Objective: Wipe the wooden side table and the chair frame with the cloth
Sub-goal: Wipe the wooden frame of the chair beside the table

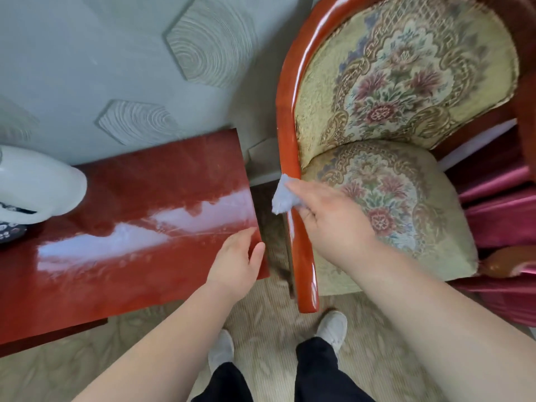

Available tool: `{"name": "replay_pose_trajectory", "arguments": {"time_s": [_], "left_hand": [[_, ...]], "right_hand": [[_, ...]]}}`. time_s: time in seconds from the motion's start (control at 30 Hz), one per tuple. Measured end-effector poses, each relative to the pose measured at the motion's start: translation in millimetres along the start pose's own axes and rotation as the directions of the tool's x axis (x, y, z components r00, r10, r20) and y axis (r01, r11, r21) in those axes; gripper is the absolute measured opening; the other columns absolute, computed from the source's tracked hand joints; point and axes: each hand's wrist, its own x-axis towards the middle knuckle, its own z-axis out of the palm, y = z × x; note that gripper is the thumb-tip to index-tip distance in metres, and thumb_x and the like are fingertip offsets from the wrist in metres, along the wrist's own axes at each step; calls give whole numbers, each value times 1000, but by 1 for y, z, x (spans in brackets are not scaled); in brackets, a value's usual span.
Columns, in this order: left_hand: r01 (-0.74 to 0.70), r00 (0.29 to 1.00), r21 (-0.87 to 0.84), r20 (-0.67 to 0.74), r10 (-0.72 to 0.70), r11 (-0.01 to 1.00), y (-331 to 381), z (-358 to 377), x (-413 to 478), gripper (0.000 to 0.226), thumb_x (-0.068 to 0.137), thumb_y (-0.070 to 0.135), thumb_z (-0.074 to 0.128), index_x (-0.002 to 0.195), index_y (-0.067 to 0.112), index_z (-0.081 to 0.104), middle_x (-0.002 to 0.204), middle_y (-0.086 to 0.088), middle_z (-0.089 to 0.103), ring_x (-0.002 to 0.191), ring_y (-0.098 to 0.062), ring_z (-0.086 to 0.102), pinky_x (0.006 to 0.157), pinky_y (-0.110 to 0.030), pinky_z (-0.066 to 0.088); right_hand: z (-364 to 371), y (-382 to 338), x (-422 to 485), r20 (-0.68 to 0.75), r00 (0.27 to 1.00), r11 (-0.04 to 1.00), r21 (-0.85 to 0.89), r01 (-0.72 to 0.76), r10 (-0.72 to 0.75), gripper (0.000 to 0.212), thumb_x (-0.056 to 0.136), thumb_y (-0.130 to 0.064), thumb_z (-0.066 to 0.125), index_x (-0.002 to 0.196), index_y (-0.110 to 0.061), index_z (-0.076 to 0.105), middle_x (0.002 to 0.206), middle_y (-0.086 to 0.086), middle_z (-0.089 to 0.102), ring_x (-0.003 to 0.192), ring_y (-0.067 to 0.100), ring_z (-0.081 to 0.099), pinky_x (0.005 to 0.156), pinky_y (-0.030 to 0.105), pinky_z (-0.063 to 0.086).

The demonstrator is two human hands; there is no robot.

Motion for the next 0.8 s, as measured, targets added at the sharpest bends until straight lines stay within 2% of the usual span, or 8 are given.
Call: {"name": "replay_pose_trajectory", "arguments": {"time_s": [0.1, 0.2, 0.27, 0.37, 0.43, 0.5, 0.57, 0.8], "left_hand": [[-13, 1000, -144, -7, 12, 989, 30, 14, -24, 48, 109, 41, 42, 155, 29, 44, 152, 11, 53, 143, -10, 45, 121, -33, 35], [-20, 999, -240, 35, 30, 970, 43, 33, -63, 41, 108, 38, 47, 148, 47, 43, 138, 32, 53, 133, 12, 45, 111, -16, 36], [2, 997, -248, 70, 16, 969, 49, 47, -85, 46, 108, 35, 51, 151, 45, 36, 138, 40, 45, 133, 18, 42, 111, -9, 33], [93, 993, -271, 97, -69, 958, 55, 64, -94, 62, 107, 39, 53, 159, 51, 21, 146, 39, 44, 126, -10, 60, 107, -21, 46], [155, 986, -295, 100, -131, 943, 57, 70, -88, 68, 107, 38, 54, 153, 67, 13, 132, 46, 50, 115, -3, 65, 98, -18, 50], [206, 977, -312, 121, -176, 928, 57, 72, -83, 70, 106, 37, 56, 156, 65, 15, 126, 41, 56, 112, 8, 62, 91, -9, 46], [214, 974, -303, 144, -177, 929, 55, 71, -81, 70, 106, 37, 57, 158, 61, 16, 128, 38, 59, 112, 1, 65, 90, -8, 45], [198, 975, -422, 179, -133, 885, 45, 73, -77, 72, 104, 27, 63, 157, 57, 26, 143, 36, 55, 130, 7, 56, 114, -33, 47]], "right_hand": [[29, 28, -15, 283, 958, 986, -138, 96, -54, 51, 109, -36, 38, 159, -27, 37, 169, -2, 29, 160, 27, 14, 123, 49, 32], [42, 42, -42, 390, 913, 977, -118, 179, -120, 59, 107, -47, 23, 164, -30, 22, 175, -9, -4, 159, 21, -18, 126, 50, 27], [38, 45, -54, 451, 879, 973, -85, 215, -155, 62, 106, -50, 25, 165, -33, 12, 172, -14, -18, 155, 16, -31, 127, 44, 15], [29, 45, -39, 450, 870, 947, -138, 291, -201, 68, 102, -64, 20, 163, -35, 22, 173, -12, -8, 156, 21, -27, 128, 43, -5], [26, 45, 1, 436, 881, 940, -185, 288, -184, 64, 104, -62, 21, 162, -35, 28, 174, -10, -4, 157, 24, -26, 127, 43, -11], [22, 42, 49, 419, 897, 935, -242, 260, -141, 59, 107, -56, 25, 163, -34, 26, 174, -9, -10, 156, 26, -29, 126, 45, -11], [21, 41, 85, 360, 924, 931, -276, 239, -131, 61, 107, -56, 29, 163, -31, 26, 173, -9, -15, 155, 28, -31, 127, 48, -9], [43, 36, 35, 292, 949, 989, -45, 140, -121, 57, 109, -46, 31, 161, -23, 34, 174, -9, -10, 155, 20, -31, 130, 47, 5]]}}
